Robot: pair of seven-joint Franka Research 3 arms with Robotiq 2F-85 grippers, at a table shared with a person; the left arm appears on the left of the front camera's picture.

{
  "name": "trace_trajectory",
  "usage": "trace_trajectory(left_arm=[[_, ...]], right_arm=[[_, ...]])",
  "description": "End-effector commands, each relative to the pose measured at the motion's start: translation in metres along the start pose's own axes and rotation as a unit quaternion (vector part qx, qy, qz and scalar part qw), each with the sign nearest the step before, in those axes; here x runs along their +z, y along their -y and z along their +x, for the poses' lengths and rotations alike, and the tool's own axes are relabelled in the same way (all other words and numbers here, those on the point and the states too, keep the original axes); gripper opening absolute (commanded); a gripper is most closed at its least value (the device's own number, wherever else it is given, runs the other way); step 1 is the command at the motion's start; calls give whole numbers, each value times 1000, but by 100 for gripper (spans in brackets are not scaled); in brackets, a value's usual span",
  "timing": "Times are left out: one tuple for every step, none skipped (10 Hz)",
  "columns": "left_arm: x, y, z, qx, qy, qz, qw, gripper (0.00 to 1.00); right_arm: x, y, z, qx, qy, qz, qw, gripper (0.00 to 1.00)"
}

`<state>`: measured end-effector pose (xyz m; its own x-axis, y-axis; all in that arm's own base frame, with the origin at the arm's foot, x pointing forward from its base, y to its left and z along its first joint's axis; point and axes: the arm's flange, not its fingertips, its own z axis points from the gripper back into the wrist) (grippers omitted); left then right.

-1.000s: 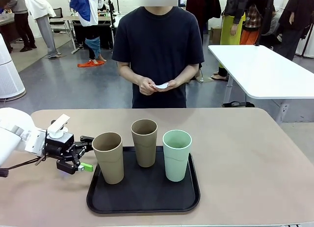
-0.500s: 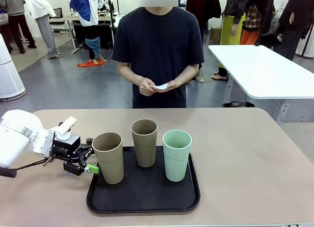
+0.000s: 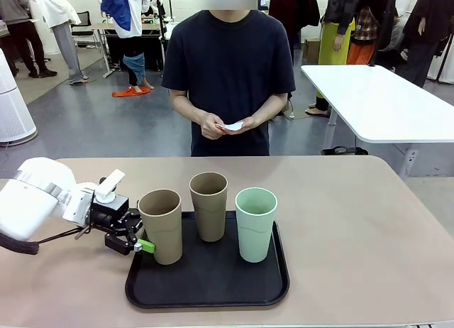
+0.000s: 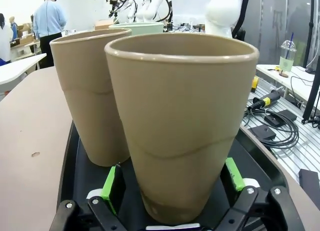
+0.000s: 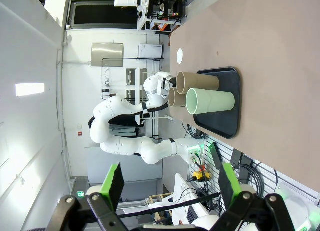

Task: Place coasters on the table and set cups on them.
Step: Pick up one Reusable plastic cup and place it on a coaster set by the human.

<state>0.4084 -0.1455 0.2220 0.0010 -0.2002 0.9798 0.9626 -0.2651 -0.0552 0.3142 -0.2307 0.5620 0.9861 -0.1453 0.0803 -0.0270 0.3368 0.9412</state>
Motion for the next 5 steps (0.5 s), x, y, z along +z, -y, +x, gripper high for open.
trace_trajectory(left_arm=[[-10, -8, -11, -20, -10, 20, 1000, 100], [-13, -15, -11, -17, -13, 15, 1000, 100], [-16, -14, -12, -17, -13, 15, 1000, 100], [-19, -12, -12, -16, -13, 11, 1000, 100], [-23, -16, -12, -13, -14, 4, 1000, 100]], right_arm=[[0, 1, 1, 6, 2, 1, 1000, 100], [0, 1, 1, 6, 2, 1, 1000, 100], [0, 1, 1, 6, 2, 1, 1000, 100], [0, 1, 1, 6, 2, 1, 1000, 100], [0, 1, 1, 6, 2, 1, 1000, 100]])
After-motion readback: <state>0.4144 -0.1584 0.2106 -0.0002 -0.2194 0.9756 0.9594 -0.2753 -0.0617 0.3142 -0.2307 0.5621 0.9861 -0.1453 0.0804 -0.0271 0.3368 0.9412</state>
